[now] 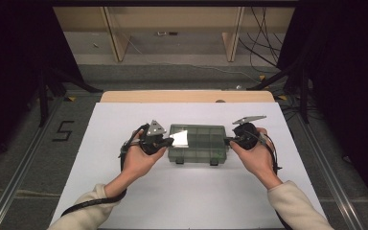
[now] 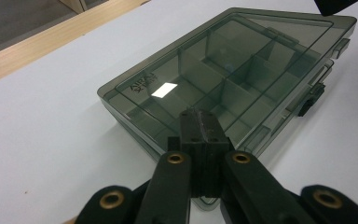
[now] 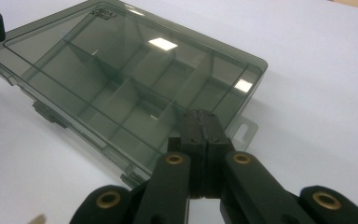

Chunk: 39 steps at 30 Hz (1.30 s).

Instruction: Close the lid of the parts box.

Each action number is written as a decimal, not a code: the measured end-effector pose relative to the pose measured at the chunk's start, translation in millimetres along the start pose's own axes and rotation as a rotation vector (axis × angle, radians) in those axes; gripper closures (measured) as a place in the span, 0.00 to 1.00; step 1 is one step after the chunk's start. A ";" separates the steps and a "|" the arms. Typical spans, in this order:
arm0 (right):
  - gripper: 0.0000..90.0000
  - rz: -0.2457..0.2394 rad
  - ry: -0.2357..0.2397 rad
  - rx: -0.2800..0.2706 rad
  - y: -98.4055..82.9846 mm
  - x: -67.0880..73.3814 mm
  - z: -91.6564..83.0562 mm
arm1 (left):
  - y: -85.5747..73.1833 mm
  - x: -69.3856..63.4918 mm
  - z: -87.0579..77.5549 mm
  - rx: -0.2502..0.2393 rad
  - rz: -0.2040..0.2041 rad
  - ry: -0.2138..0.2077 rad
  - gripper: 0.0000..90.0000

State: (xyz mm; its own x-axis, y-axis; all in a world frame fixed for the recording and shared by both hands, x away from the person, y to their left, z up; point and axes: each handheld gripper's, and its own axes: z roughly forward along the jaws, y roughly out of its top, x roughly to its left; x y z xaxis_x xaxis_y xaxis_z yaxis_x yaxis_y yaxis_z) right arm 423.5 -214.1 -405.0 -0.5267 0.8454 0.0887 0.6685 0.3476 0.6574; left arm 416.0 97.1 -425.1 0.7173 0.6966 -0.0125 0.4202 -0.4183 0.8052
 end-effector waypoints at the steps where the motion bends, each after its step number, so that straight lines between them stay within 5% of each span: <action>1: 1.00 -0.003 0.002 0.002 -0.3 -0.3 0.1 | 0.0 0.0 -0.1 0.001 0.002 0.002 1.00; 39: 1.00 -0.012 0.006 0.034 -5.7 -0.1 6.5 | -5.1 -2.1 8.3 0.033 0.002 -0.007 1.00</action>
State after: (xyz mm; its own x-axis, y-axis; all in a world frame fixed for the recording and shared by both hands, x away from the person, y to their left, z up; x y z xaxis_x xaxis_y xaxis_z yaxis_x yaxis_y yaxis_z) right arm 423.1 -213.5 -413.6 -0.5381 0.8385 0.0855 0.6794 0.3716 0.6327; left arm 417.0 93.0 -434.1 0.7220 0.6917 -0.0146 0.4367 -0.4392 0.7851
